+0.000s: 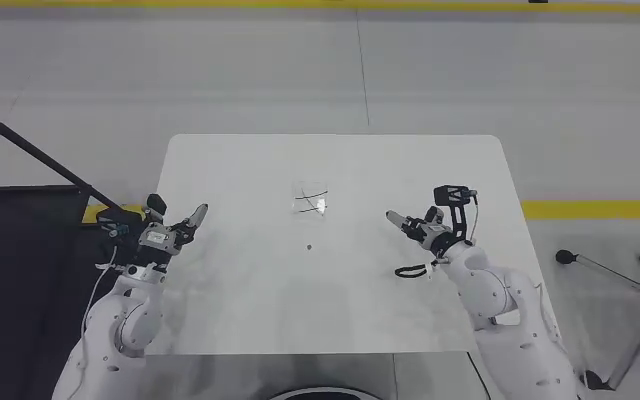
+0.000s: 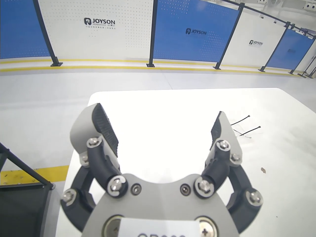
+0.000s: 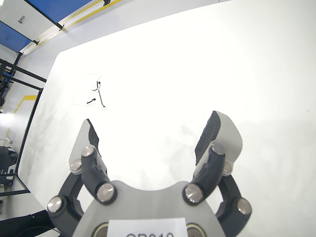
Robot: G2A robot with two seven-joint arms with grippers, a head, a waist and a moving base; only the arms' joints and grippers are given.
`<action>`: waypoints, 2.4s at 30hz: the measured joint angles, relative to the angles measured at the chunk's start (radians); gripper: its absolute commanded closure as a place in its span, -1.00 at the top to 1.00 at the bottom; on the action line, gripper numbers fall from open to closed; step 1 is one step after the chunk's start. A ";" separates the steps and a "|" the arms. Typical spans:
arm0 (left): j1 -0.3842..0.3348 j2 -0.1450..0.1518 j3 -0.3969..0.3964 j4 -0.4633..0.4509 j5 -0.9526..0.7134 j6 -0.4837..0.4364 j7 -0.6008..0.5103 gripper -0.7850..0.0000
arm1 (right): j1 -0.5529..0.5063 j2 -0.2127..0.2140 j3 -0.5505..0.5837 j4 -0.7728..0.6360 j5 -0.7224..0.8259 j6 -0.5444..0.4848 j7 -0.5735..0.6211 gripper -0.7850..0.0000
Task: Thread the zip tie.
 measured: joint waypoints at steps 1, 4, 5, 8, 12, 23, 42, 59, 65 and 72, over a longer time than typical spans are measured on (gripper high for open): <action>0.000 0.000 0.000 0.000 0.000 0.000 0.000 1.00 | 0.000 0.000 0.000 0.000 -0.001 0.000 0.000 1.00; 0.000 0.000 0.000 0.000 0.000 0.000 0.000 1.00 | -0.002 0.000 0.001 -0.001 -0.002 0.000 -0.001 1.00; 0.000 0.000 0.000 0.000 0.000 0.000 0.000 1.00 | -0.002 0.000 0.001 -0.001 -0.002 -0.001 -0.001 1.00; 0.000 0.000 0.000 0.000 0.000 0.000 0.000 1.00 | -0.002 0.000 0.001 -0.001 -0.002 -0.001 -0.001 1.00; -0.013 -0.001 0.005 0.003 -0.023 -0.011 -0.011 1.00 | 0.019 -0.002 -0.037 0.027 0.010 -0.055 0.045 1.00; -0.172 -0.013 0.103 0.117 -0.024 -0.048 -0.006 1.00 | 0.333 -0.067 -0.221 0.312 0.289 0.024 0.122 1.00; -0.197 -0.016 0.122 0.140 -0.019 -0.062 -0.008 1.00 | 0.614 -0.147 -0.368 0.708 0.531 -0.040 0.172 1.00; -0.189 -0.020 0.123 0.118 -0.047 -0.008 -0.053 1.00 | 0.685 -0.196 -0.466 0.763 0.504 0.016 0.130 0.22; -0.189 -0.020 0.123 0.118 -0.047 -0.008 -0.053 1.00 | 0.750 -0.228 -0.514 0.868 0.515 0.014 0.160 0.10; -0.189 -0.020 0.123 0.118 -0.047 -0.008 -0.053 1.00 | 0.797 -0.262 -0.550 0.959 0.527 0.012 0.146 -0.04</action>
